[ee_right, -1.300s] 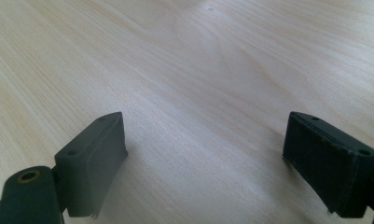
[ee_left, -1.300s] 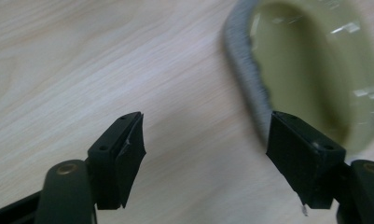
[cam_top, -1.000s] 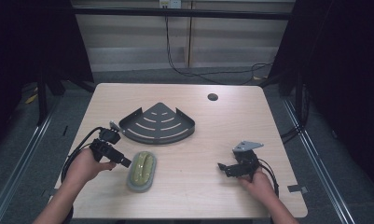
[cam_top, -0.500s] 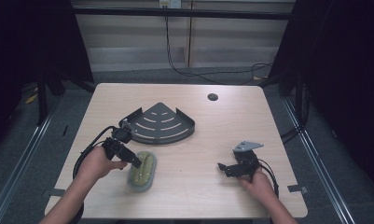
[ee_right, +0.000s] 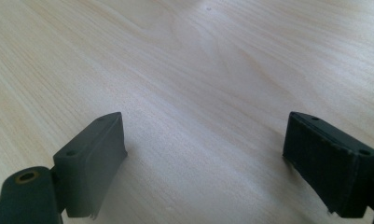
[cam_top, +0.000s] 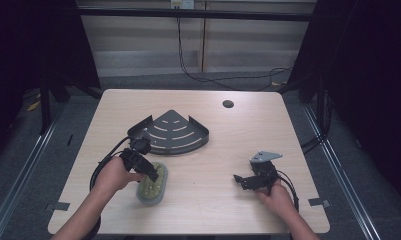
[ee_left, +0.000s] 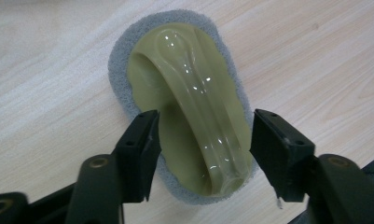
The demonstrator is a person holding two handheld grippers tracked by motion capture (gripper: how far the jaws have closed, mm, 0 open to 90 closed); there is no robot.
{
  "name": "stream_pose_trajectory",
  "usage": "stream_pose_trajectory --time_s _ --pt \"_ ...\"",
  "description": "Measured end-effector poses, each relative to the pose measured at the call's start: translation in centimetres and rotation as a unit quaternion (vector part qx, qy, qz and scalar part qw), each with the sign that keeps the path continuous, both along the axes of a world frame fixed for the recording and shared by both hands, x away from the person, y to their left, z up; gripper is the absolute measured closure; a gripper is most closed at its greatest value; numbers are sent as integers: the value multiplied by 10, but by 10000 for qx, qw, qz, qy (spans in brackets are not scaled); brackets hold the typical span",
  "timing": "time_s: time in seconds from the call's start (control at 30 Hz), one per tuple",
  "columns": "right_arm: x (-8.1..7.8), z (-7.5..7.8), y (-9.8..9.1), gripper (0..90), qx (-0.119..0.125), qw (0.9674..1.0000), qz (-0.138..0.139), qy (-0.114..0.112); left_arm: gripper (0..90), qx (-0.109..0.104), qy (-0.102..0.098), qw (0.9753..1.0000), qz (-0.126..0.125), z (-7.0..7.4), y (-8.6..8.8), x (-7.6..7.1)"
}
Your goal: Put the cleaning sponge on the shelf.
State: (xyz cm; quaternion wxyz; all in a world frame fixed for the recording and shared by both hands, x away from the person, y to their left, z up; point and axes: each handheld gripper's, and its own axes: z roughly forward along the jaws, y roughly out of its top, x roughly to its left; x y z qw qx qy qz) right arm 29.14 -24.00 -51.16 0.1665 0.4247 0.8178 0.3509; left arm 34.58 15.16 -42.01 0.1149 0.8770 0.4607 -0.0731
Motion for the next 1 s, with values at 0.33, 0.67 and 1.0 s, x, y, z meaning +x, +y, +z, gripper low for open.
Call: stream_pose_trajectory --time_s 0.33,0.67,1.0 --pt "0 0 0 123 4 10000 -9 9 609 70 140 9999 13 1 -3 0" --pt "0 0 0 123 5 10000 -9 10 719 207 79 9998 -28 5 -1 3" --pt "0 0 0 123 2 10000 -9 8 723 309 4 9995 -47 16 4 5"
